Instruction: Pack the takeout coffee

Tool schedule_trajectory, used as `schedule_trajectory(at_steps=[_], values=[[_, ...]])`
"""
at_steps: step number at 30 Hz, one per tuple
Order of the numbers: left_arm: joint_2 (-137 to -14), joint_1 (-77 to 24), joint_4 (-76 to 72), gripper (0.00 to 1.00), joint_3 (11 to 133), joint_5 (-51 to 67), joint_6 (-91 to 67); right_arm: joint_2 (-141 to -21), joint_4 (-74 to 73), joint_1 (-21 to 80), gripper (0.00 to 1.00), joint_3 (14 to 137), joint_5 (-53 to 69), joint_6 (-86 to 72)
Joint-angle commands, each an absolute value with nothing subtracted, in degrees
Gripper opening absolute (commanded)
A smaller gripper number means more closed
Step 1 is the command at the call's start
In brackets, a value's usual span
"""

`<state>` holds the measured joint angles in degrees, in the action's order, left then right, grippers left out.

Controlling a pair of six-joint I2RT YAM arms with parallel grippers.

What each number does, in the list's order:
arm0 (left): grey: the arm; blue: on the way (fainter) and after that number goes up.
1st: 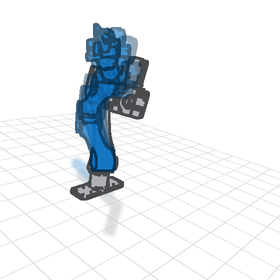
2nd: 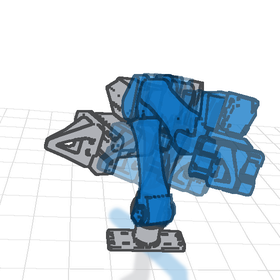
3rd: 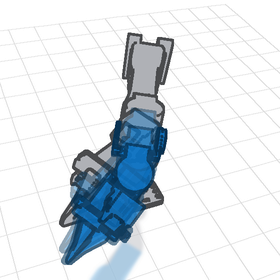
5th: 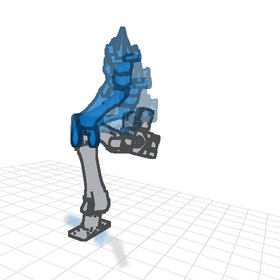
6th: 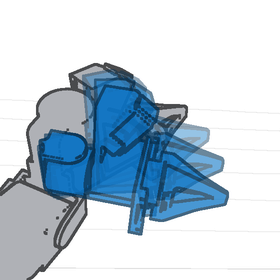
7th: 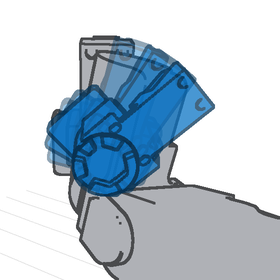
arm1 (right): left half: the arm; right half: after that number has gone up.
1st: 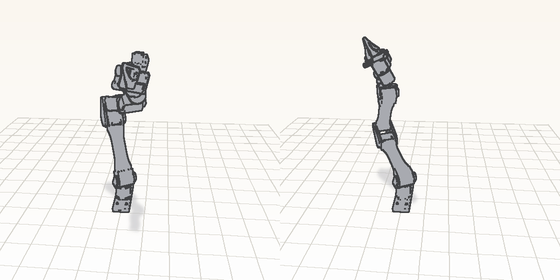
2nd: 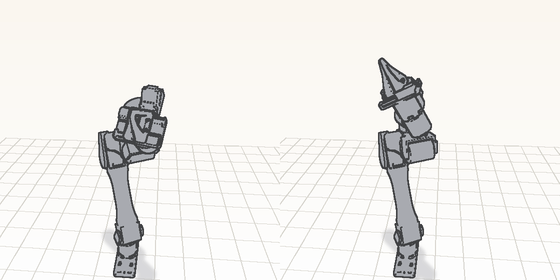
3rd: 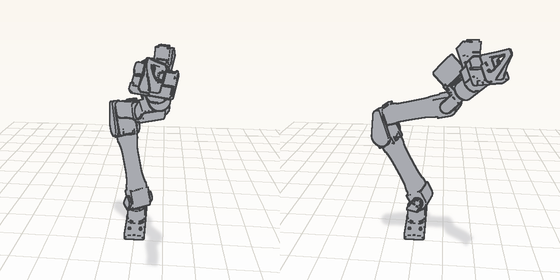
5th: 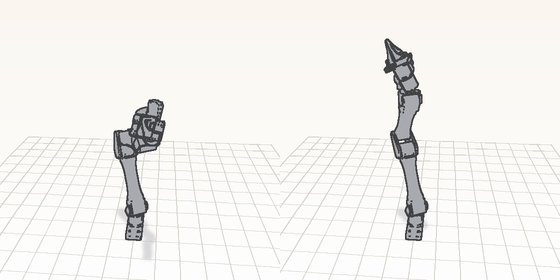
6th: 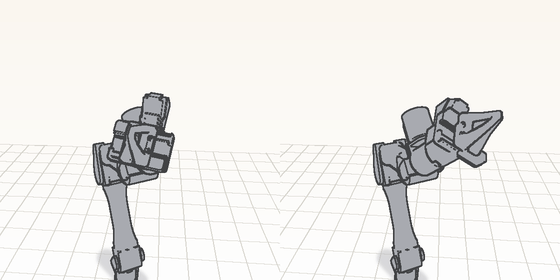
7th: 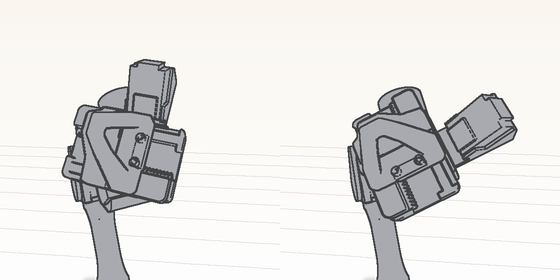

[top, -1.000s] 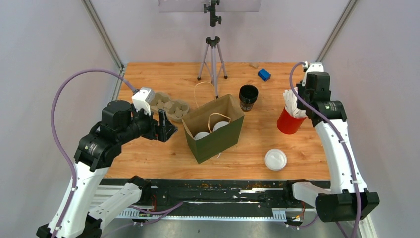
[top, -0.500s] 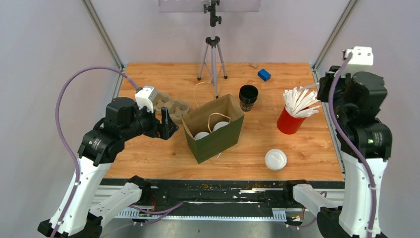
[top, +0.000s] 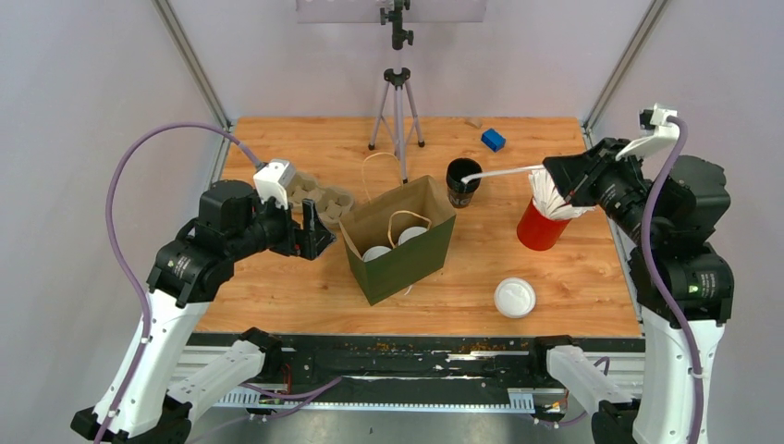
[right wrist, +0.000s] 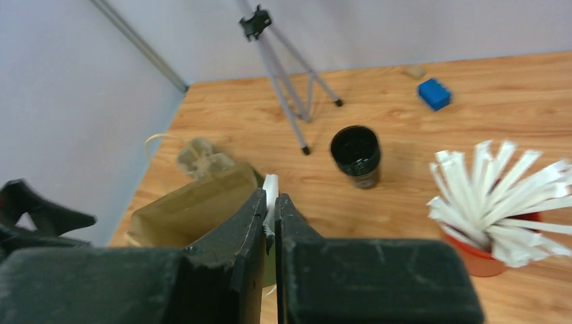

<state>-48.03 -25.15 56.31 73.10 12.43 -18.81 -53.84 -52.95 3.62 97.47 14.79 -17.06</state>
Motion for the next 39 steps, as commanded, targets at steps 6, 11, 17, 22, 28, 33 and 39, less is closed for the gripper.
schedule_trajectory(at_steps=[6,11,17,22,28,33,39], values=[[-48.3,-25.5,53.9,1.0,74.2,13.8,-19.7,-49.4,-38.2,3.8,0.07,86.4,29.2,-33.4],[-48.6,-25.5,53.4,1.0,74.2,14.2,-20.2,-50.4,-35.5,3.8,0.07,85.2,31.6,-33.7],[-49.0,-25.5,53.4,1.0,74.7,14.6,-20.6,-54.3,-32.7,4.5,0.07,83.3,38.6,-36.2],[-48.9,-25.5,53.1,1.0,74.8,14.4,-20.8,-56.3,-32.7,10.7,0.07,79.7,32.9,-35.2],[-48.5,-25.5,53.6,1.0,75.2,13.7,-20.5,-62.0,-29.7,21.6,0.08,78.0,27.8,-35.3],[-48.3,-25.5,53.7,1.0,75.3,13.7,-20.5,-67.1,-25.6,25.6,0.11,76.3,26.2,-36.4],[-47.8,-25.5,54.1,1.0,75.0,13.2,-20.0,-69.9,-32.2,25.6,0.21,77.0,24.8,-33.8]])
